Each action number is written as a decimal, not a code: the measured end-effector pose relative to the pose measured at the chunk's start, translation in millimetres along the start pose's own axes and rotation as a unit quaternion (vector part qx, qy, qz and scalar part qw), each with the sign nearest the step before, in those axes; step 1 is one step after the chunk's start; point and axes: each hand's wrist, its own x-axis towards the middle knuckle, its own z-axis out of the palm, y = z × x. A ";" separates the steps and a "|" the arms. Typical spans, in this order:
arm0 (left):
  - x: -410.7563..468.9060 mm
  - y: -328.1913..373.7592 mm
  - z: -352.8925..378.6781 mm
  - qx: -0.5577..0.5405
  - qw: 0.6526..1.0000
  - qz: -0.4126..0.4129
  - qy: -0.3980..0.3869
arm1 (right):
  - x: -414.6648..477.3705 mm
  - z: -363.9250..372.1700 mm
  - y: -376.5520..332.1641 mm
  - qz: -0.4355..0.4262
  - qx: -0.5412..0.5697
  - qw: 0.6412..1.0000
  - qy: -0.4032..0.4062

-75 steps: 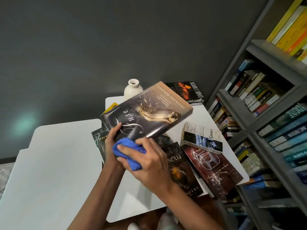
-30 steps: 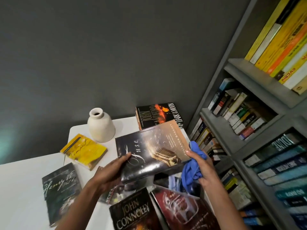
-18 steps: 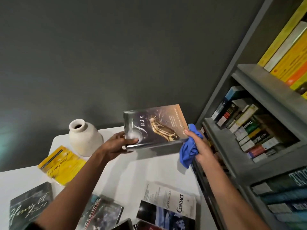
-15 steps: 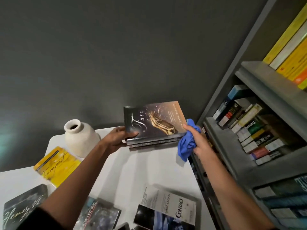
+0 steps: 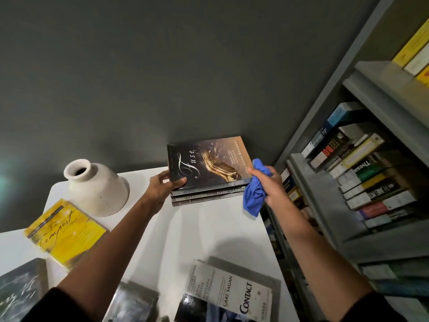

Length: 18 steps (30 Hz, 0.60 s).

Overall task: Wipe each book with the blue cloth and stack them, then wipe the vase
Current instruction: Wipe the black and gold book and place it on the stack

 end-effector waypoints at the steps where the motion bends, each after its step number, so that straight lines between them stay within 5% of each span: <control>1: 0.9 -2.9 -0.5 0.007 1.000 0.001 0.007 | 1.1 0.0 2.4 -0.006 -0.010 1.000 0.004; 18: -23.6 -23.6 14.3 0.162 0.976 0.121 0.086 | -25.3 -12.7 21.1 -0.167 -0.139 0.975 0.039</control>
